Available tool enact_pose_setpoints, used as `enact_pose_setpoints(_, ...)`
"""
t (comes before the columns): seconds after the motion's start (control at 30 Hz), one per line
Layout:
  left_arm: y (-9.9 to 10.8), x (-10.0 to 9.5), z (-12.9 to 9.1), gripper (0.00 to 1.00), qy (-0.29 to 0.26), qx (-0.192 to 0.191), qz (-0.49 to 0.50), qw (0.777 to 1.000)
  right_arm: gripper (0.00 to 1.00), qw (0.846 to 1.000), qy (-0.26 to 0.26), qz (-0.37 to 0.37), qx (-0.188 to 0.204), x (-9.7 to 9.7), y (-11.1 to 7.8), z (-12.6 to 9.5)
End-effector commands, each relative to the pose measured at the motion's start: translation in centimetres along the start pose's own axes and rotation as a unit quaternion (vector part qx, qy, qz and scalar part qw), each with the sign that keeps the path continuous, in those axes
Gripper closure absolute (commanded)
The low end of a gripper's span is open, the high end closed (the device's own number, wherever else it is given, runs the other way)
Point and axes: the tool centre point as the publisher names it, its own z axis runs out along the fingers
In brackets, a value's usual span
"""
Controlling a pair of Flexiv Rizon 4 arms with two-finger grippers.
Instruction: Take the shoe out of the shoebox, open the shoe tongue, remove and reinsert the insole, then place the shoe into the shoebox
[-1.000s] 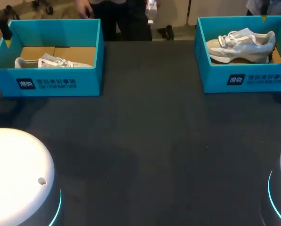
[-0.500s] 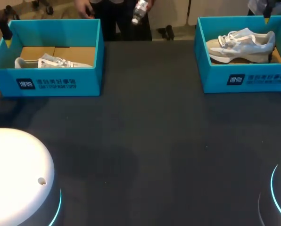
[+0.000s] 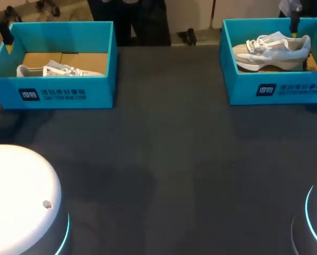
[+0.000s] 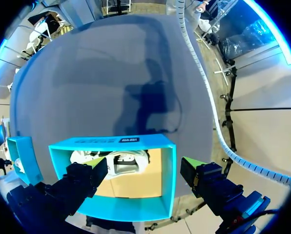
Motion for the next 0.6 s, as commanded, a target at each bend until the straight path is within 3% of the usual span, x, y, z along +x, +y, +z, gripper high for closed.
enact_pose_setpoints(0.03,0.0,0.0,-0.1,0.00,0.002,0.000,0.000,1.000,0.00,1.000,-0.002,-0.007,0.004,-0.1,0.4,1.1)
enact_pose_setpoints(0.6,0.0,0.0,-0.1,0.00,0.002,0.000,0.000,1.000,0.00,0.999,0.007,-0.015,0.032,-0.5,0.5,5.2)
